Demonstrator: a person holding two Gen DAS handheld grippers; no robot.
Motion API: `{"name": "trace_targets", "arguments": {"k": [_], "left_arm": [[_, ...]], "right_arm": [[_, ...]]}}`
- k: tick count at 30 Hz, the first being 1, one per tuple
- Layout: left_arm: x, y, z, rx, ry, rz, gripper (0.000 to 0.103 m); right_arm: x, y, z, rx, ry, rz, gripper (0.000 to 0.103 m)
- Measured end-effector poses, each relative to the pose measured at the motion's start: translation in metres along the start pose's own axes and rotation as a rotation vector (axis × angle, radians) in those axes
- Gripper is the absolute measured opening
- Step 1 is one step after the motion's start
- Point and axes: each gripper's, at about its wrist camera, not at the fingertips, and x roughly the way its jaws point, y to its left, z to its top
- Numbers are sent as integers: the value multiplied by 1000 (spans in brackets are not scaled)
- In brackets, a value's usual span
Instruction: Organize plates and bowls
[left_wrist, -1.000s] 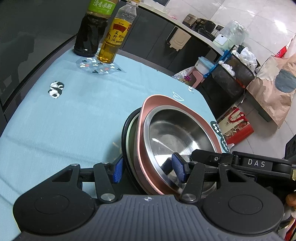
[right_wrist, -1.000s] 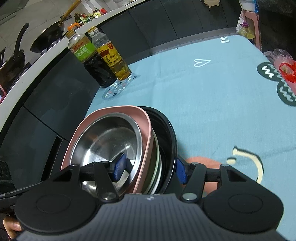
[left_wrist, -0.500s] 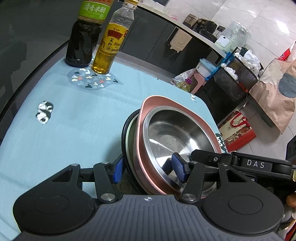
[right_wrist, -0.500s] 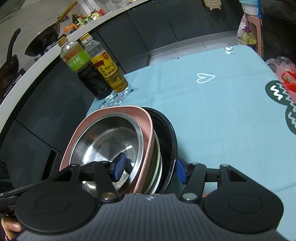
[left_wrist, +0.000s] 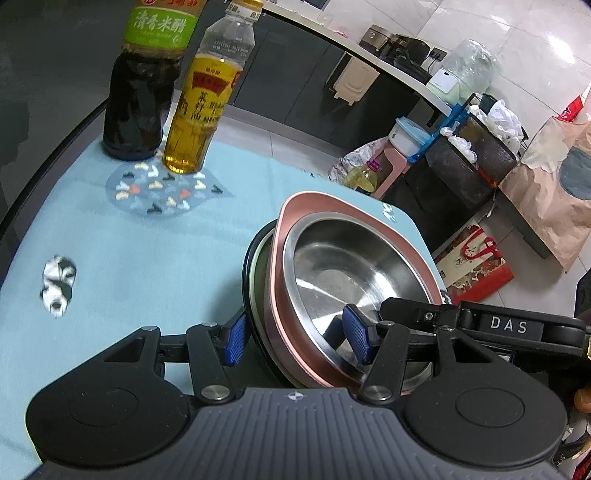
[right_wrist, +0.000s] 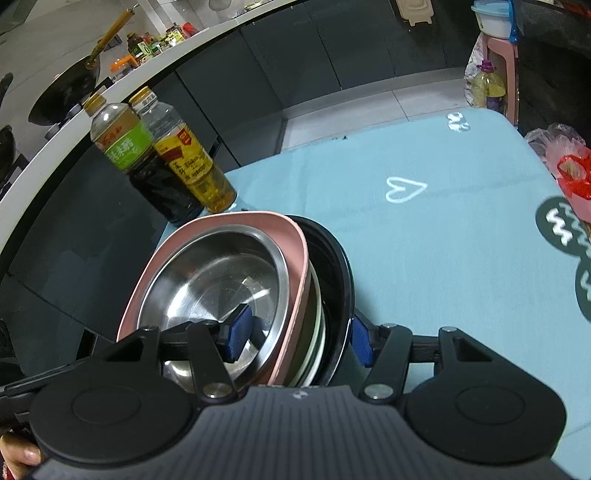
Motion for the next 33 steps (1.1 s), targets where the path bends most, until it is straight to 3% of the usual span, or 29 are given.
{"name": "trace_targets", "arguments": {"k": [22,33], "left_arm": [[55,9,51,12,-5,-1,51],[82,24,54,-10,20,14,51]], "right_arm": [[40,-17,53,66,10,-15,53],[69,-32,57,91,42,-12,54]]}}
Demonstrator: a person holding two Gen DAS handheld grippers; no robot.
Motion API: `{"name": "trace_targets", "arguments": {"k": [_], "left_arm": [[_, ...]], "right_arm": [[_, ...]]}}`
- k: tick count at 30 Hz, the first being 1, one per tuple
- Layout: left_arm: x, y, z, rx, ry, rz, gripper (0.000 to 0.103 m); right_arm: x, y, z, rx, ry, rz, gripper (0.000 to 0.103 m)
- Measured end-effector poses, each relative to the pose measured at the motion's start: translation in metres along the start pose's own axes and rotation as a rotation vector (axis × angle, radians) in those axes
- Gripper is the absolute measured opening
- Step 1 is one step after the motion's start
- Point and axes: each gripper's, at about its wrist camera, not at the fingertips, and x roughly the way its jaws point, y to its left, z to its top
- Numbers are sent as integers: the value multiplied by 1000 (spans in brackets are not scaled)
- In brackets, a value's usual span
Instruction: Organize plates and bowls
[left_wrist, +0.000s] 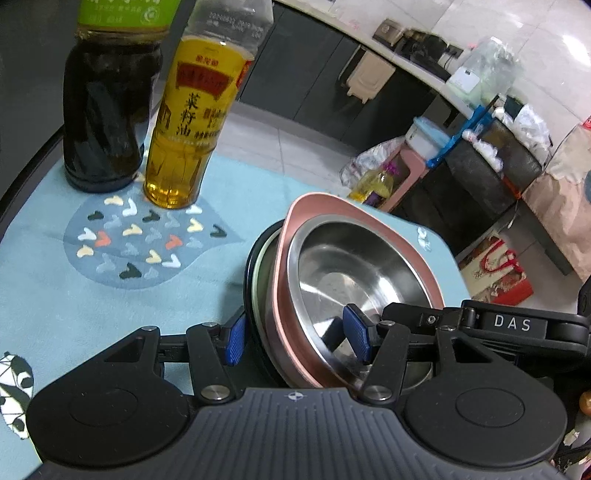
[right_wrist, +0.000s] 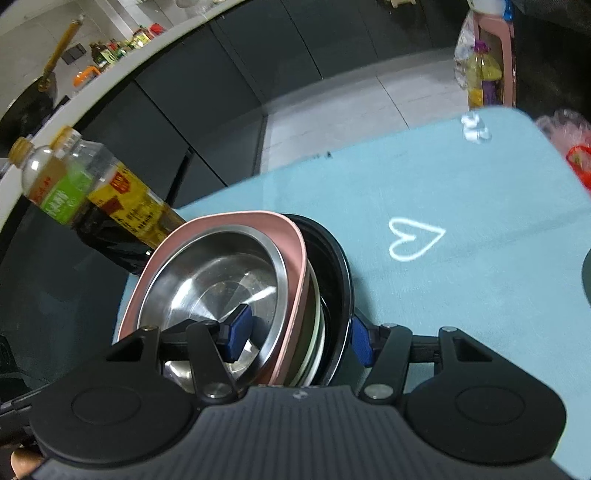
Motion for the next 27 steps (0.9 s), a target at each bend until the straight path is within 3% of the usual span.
{"name": "trace_targets", "arguments": {"k": [8,15,19,27], "left_arm": [[3,1,2,-16,8,2,55],[-2,1,1,-9,5,16,54],[-19,-6,-1,79,-105,69,54],[-50,-22,-11,164,-180,86,54]], "right_arm": [[0,-7,-1,19,-7,34,55],[-4,-4,0,6,-26,15,55],[-15,-1,-3,-30,-94,0,55],[-37,8,-6,-70,-159,-9,55]]}}
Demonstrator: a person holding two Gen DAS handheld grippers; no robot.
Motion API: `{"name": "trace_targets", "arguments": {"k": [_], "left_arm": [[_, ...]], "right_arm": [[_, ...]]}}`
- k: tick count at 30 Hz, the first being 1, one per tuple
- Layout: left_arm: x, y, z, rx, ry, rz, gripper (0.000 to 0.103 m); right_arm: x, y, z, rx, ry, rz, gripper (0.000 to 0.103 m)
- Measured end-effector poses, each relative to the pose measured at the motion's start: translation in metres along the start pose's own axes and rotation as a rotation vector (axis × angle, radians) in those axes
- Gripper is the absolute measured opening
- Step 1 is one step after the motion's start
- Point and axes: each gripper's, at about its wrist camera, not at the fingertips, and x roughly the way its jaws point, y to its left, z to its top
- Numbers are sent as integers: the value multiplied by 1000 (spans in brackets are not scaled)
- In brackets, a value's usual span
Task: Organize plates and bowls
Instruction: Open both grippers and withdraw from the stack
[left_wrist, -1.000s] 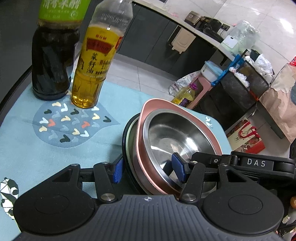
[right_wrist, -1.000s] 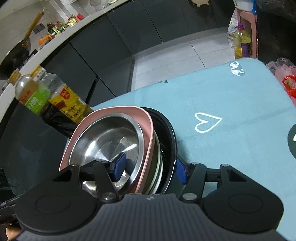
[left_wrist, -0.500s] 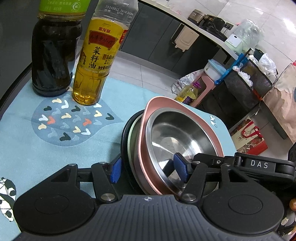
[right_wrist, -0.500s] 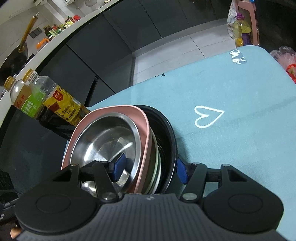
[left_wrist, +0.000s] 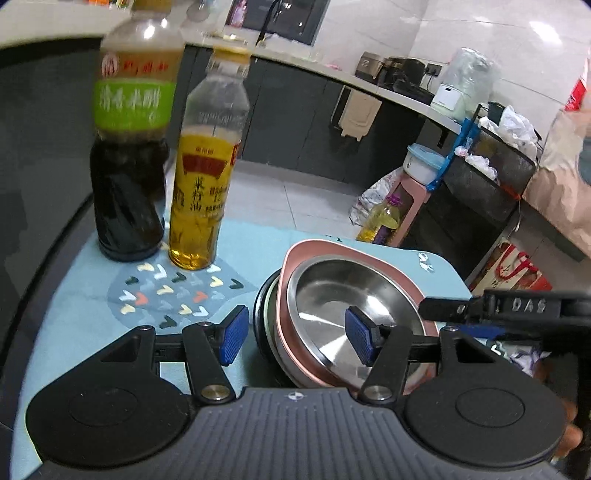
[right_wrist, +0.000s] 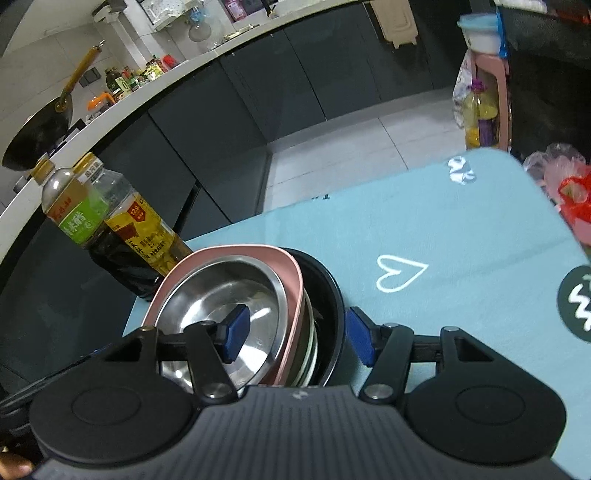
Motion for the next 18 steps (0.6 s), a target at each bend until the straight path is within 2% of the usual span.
{"name": "trace_targets", "arguments": {"k": [2,4,18], "left_arm": [[-10,-7,-6,28,-36,7,54],[-16,-13,-10,54,-34,12,54],[-77,-39,-41,114,-145,45,54]], "right_arm": [[-10,4,-4,-17,-41,-5,55],[-19,8,-9,-49,-60,-22,55],[-77,43,-52,-261,-207,-39,55]]}}
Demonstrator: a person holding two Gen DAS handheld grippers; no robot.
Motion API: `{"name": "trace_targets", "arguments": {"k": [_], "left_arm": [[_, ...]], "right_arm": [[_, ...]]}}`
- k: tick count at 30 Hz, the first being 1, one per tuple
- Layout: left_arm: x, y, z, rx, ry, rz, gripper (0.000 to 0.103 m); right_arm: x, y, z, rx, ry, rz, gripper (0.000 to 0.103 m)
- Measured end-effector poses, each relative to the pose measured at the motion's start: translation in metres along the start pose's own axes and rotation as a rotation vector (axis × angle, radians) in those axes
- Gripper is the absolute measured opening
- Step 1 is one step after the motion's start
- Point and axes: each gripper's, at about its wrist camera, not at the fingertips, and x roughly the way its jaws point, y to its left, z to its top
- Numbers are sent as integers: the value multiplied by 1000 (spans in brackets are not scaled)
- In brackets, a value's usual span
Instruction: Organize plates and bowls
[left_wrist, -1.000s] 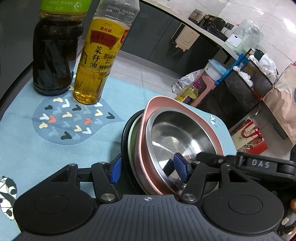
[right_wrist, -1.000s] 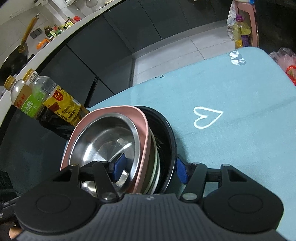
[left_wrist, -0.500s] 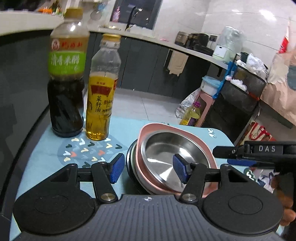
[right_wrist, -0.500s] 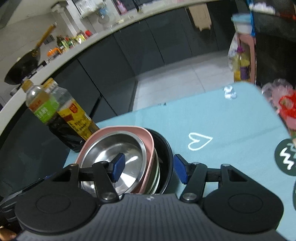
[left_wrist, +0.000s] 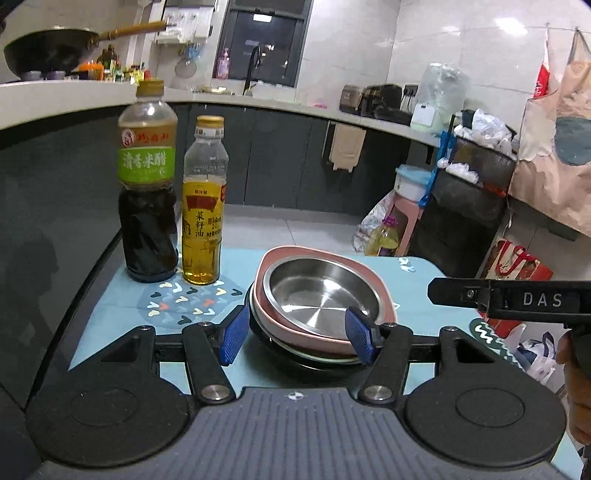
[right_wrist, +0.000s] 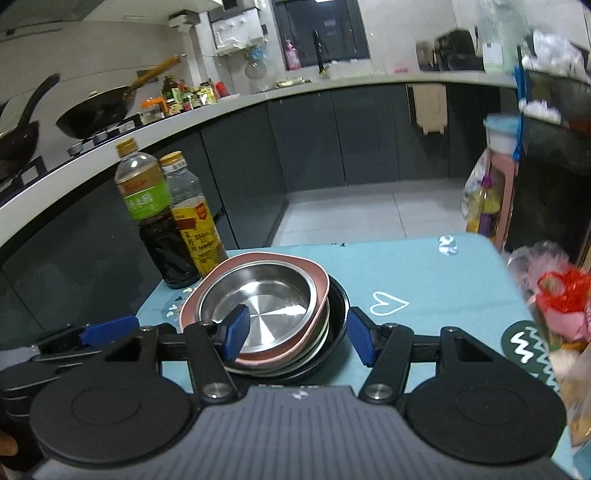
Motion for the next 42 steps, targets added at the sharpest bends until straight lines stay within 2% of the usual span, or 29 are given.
{"name": "trace_targets", "arguments": {"k": [7,11,15,19,22,25,30,36,42], "left_arm": [[-32,-5,-11,-24,-36,24,54],[-52,-11,-17,-19,-44,62,54],[-77,-15,-26,-23,-80,91,55],[-93,-18,-34,-32,-48,134,55],[-105,-18,-43,-58,-58,141,55],[-112,-18,-49,-74,-40,148,55],[-121,-19,-61,-56,-55,189,55],[-127,-18,-74,-78,-24,173,55],[-137,-23,-83,-47,-15,166,56]], "right_arm": [[-26,12,-11,-5,-40,-12,55],[-44,22,-20,-22,-84,-37,55],[-67,35,-34,-53,-167,-75,55],[-84,46,-49,-80,-232,-109,55],[-92,50,-59,-90,-266,-117,56],[-97,52,-65,-99,-269,-121,56],[-102,53,-76,-66,-247,-126,56],[-102,62,-84,-70,-225,-140,56],[-110,72,-96,-93,-224,-140,56]]}}
